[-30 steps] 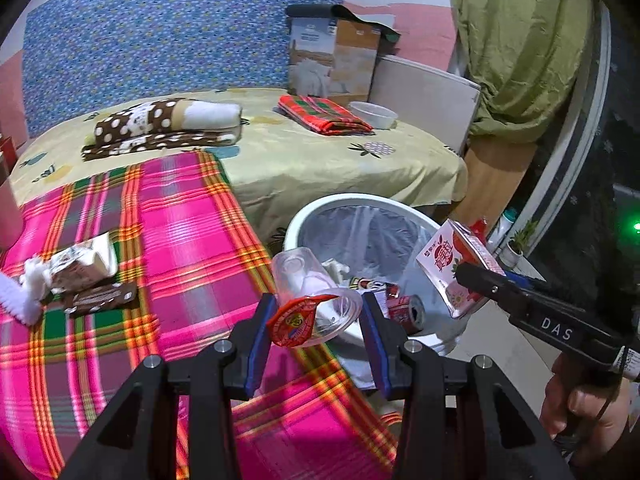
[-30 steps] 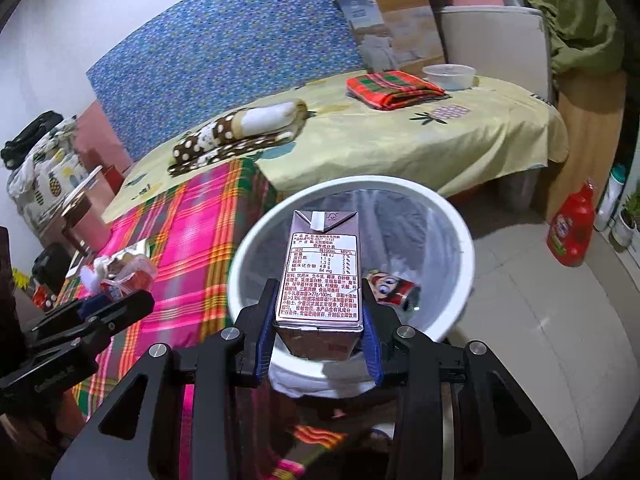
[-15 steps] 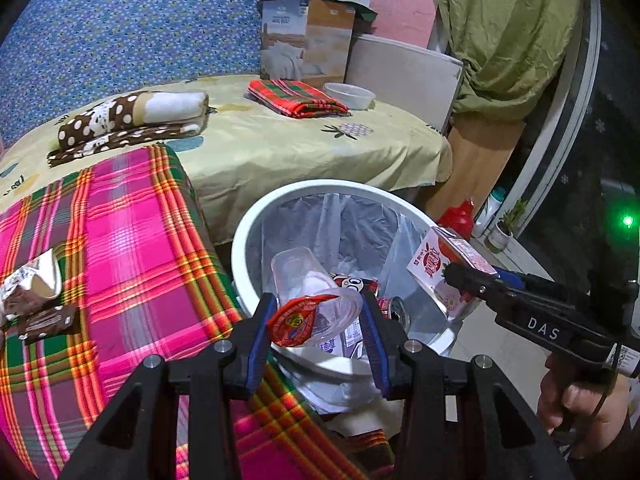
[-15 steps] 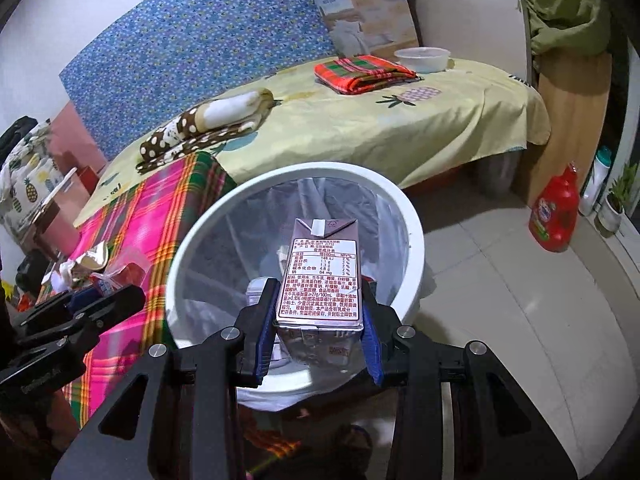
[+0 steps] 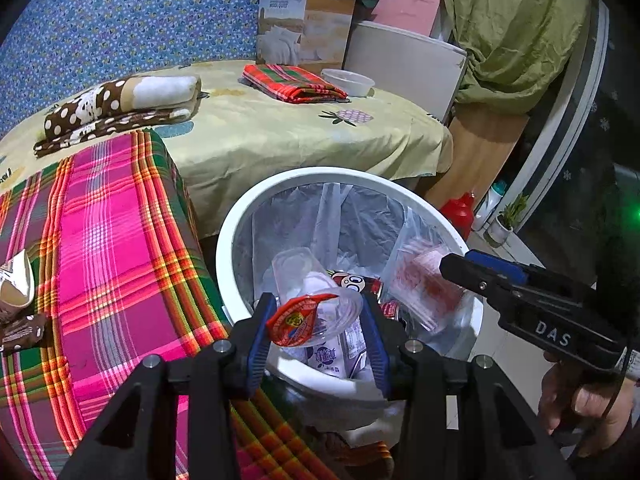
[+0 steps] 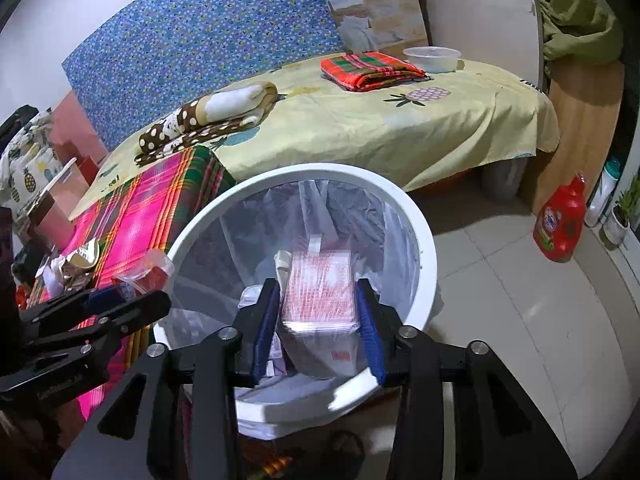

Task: Collect trash
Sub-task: 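Carry the cup and pink carton over the wastebasket and open both tools, then move both tools back over the remaining trash on the cloth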

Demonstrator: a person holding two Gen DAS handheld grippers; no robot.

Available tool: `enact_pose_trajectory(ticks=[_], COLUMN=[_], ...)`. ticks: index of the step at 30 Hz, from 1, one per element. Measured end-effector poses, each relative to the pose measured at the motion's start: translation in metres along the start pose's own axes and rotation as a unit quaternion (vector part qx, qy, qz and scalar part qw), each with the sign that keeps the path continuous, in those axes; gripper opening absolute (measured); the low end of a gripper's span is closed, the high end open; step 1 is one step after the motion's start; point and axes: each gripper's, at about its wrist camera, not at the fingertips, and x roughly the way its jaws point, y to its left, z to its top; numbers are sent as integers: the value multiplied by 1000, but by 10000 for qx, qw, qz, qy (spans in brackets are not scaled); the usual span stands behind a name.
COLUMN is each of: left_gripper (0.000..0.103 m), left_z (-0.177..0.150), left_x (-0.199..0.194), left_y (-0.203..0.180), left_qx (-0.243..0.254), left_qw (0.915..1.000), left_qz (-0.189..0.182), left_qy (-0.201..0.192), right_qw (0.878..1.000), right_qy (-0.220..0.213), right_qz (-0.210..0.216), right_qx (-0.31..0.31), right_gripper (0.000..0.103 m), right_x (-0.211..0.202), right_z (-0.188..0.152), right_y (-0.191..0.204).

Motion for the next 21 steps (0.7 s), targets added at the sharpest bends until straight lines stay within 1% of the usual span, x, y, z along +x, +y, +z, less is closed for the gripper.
enact_pose_trajectory(ticks=[1, 2, 3, 14, 21], left_gripper=[49, 51, 52, 52, 52], left_z=[0, 1, 0, -5, -13], left_x=[0, 0, 0, -20, -38], left_y=[1, 2, 3, 7, 12], left_qx=[-13, -29, -50, -84, -182], left_qw=[10000, 10000, 10000, 9998, 9995], left_qz=[11, 15, 6, -36, 67], left_qy=[-14, -23, -33, -161, -265], right_qw=[10000, 10000, 10000, 9998, 9995], right_qy=[-21, -34, -48, -164, -190], right_qz=[15, 26, 35, 129, 260], right_qx=[-5, -5, 0, 21, -37], right_gripper=[52, 54, 55, 55, 55], right_x=[0, -1, -1, -20, -28], right_z=[0, 1, 1, -6, -13], right_y=[0, 0, 1, 5, 17])
